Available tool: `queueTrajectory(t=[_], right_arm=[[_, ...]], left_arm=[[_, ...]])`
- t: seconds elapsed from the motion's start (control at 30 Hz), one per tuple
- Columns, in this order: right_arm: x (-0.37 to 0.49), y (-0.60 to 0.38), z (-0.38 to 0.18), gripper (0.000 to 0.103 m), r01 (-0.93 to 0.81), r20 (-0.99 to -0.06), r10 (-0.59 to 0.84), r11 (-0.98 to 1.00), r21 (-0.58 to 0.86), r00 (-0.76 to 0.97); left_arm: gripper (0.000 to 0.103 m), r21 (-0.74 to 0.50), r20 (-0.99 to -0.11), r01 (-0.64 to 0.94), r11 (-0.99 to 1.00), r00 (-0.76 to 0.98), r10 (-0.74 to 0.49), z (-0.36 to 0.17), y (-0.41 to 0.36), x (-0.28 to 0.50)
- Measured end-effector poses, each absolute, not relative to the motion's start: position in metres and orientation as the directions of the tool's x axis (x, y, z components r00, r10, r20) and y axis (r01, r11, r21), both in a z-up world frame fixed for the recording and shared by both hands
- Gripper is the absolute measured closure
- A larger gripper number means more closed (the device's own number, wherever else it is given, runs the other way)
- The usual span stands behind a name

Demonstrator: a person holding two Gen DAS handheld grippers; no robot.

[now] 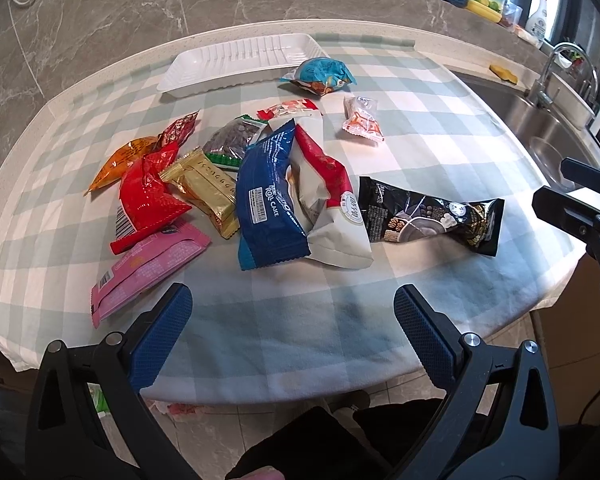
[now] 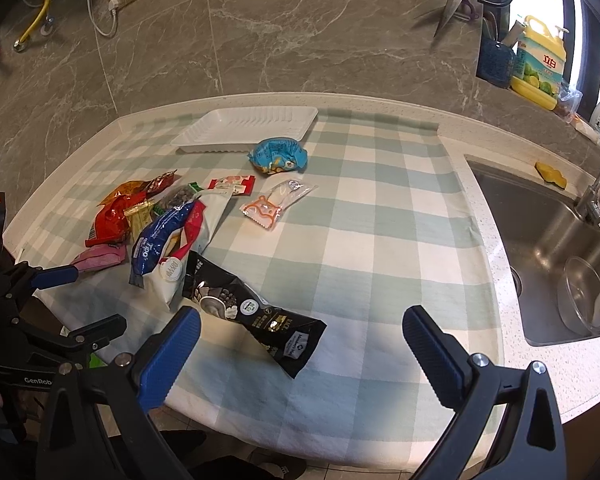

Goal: Organize snacks

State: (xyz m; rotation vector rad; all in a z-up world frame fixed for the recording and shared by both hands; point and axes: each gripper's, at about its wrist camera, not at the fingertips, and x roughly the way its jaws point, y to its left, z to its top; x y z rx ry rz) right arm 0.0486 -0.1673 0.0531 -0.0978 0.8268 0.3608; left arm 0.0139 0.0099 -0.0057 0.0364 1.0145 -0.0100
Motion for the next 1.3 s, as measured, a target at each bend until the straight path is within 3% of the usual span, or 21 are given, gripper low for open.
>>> queueTrajectory(t=[1.3], right_arm=[[0.049,-0.149,0.048,0.000,-0.399,-0.753,0.283,0.916,0.030,0.594]], left_arm=[[0.001,0.026,-0.851,0.011,1.000,0.525,0.017,-0.007,0.020,0.010]])
